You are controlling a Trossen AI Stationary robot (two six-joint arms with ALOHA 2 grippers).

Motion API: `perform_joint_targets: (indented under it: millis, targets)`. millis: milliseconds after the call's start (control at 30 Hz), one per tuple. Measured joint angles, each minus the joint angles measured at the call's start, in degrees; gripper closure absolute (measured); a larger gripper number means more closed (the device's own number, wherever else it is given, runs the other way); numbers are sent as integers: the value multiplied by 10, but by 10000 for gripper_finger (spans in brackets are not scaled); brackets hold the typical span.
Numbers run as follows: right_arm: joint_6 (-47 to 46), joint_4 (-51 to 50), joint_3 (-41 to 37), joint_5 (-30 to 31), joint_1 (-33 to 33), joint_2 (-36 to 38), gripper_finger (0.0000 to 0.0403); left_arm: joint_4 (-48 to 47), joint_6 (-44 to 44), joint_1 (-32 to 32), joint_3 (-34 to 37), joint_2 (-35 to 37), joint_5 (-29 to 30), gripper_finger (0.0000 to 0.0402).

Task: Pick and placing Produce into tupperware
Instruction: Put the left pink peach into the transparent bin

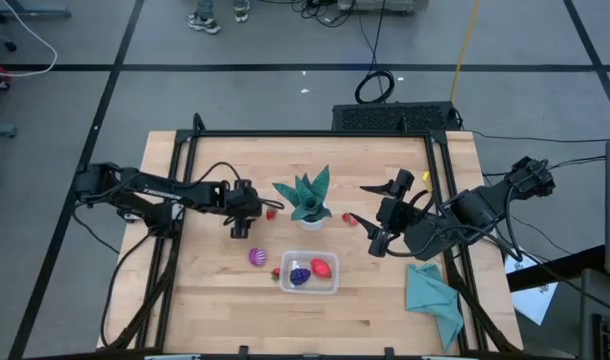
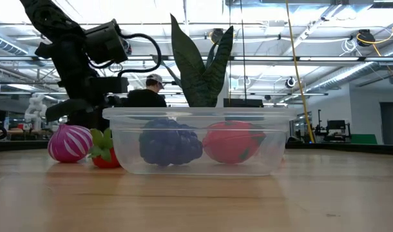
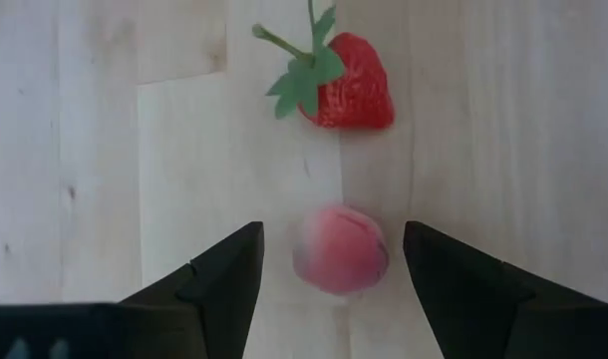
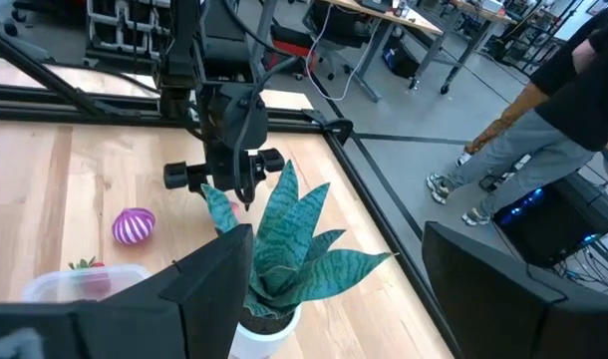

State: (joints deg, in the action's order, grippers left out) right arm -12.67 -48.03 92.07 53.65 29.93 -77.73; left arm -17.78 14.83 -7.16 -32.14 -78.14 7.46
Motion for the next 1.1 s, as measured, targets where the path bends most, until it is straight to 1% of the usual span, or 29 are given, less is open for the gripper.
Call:
perform_joint_targets:
  millis: [133, 400, 600, 733, 900, 1000, 1100]
  targets:
    - [0, 3, 0, 0, 0, 0, 122, 0, -2, 0, 0, -4, 0, 160]
    - [10, 16, 0, 0, 0, 0, 122, 0, -6, 0, 0, -4, 0, 214]
    - [15, 17, 0, 0, 0, 0, 122, -2, -21, 1, 0, -4, 0, 239]
    - [16, 17, 0, 0, 0, 0, 122, -4, -30, 1, 0, -4, 0, 248]
    - [16, 16, 0, 0, 0, 0, 122, -18, -45, 3, 0, 7, 2, 249]
    - [18, 16, 0, 0, 0, 0, 122, -44, -57, 11, 0, 22, 29, 249]
    - [18, 15, 0, 0, 0, 0, 122, -51, -70, 23, 0, 43, 33, 249]
